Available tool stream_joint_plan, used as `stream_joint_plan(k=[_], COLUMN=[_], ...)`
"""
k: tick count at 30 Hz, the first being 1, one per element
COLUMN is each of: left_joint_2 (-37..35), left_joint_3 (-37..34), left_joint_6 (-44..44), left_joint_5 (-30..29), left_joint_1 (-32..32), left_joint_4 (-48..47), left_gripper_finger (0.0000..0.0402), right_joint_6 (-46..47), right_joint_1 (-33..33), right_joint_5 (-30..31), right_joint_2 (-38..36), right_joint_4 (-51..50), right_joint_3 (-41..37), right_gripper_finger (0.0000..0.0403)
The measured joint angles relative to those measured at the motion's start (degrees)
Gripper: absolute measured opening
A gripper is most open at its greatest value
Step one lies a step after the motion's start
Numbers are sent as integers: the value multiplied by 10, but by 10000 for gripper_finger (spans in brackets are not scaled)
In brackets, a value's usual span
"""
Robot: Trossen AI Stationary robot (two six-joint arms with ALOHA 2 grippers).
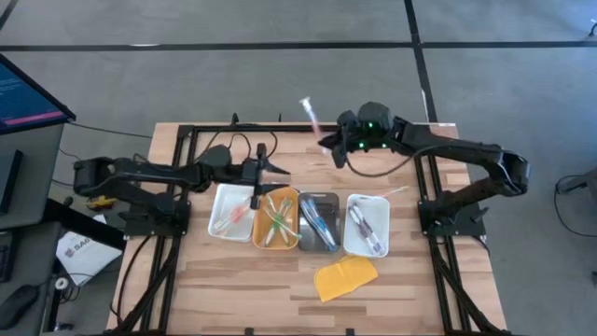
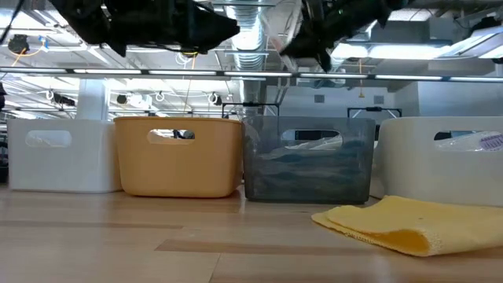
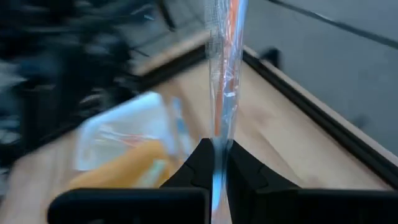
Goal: Pick & Place Toothbrushes
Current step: Put the orange toothbrush into the left white bin
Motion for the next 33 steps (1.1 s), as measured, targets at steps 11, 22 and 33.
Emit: stream_joint_plan(k=[11, 22, 33], left_joint_2=[56, 55, 55], left_joint_3=[0, 12, 16], left_joint_6=[-105, -121, -160], left_joint_5=[-4, 16, 12], left_joint_1=[46, 41, 42], left_joint_4=[164, 219, 198], left_gripper_finger=[145, 145, 145], right_joint_6=[-66, -105, -118], right_joint_1=[125, 149, 156], right_joint_5=[19, 52, 52], right_joint_2=[2, 24, 73], right_joint_4=[50, 80, 123], right_joint_3=[0, -1, 0], right_gripper_finger=[10, 10, 11])
